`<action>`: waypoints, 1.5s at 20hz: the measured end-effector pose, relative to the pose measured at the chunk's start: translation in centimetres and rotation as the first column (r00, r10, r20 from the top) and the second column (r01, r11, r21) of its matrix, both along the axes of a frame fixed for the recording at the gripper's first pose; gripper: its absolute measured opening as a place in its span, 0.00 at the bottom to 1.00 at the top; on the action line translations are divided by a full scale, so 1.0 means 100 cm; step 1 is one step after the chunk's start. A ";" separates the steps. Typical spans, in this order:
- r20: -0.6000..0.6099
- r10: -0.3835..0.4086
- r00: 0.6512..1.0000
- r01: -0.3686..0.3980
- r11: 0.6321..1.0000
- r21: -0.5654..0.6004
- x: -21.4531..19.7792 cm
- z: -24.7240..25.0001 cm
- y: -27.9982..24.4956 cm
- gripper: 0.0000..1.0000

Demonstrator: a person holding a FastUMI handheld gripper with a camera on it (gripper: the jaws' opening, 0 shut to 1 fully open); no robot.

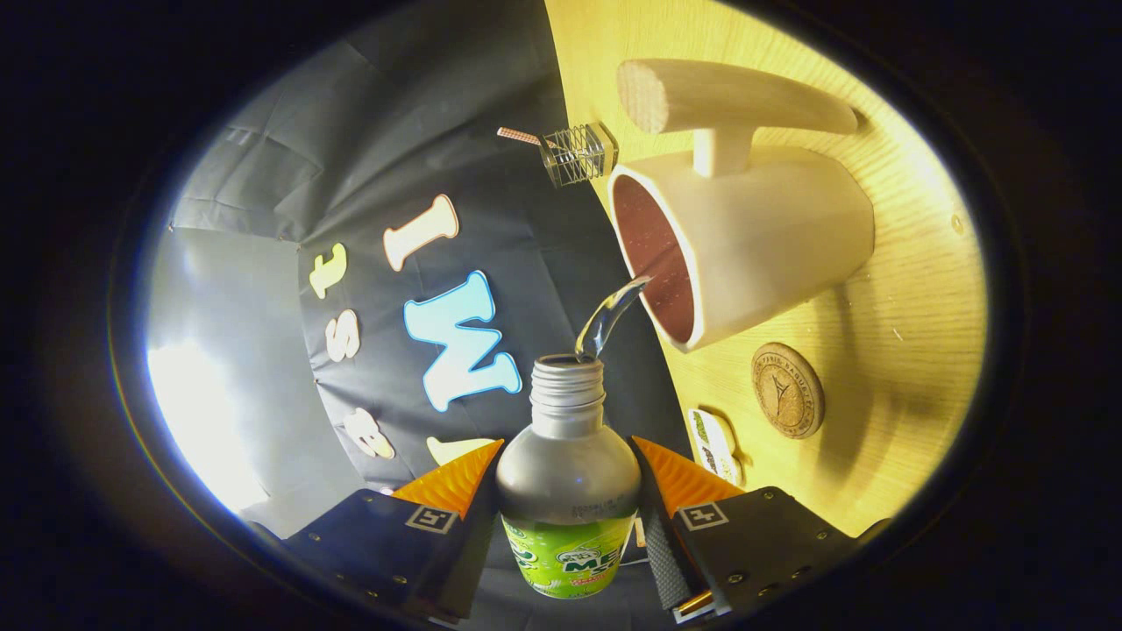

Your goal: Take the bottle from table, then pour the juice into the cup, finally place the bottle on the coaster

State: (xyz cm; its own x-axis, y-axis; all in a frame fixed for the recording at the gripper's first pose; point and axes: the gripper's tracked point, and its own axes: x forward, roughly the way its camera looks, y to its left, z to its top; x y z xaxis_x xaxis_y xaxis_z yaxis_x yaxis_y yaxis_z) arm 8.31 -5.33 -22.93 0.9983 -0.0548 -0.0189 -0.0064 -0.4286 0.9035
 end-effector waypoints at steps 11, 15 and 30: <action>0.006 -0.011 1.000 0.010 0.996 0.091 0.002 0.004 -0.002 0.76; 0.017 -0.022 1.000 0.019 0.991 0.132 0.002 0.009 -0.006 0.76; 0.017 -0.054 0.998 0.048 0.967 0.249 0.002 0.020 -0.018 0.76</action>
State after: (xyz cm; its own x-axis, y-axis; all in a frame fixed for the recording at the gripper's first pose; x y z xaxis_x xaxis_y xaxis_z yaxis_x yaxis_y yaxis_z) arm 8.46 -7.09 -20.91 0.9947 -0.1019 -0.0153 -0.0536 -0.6380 0.7682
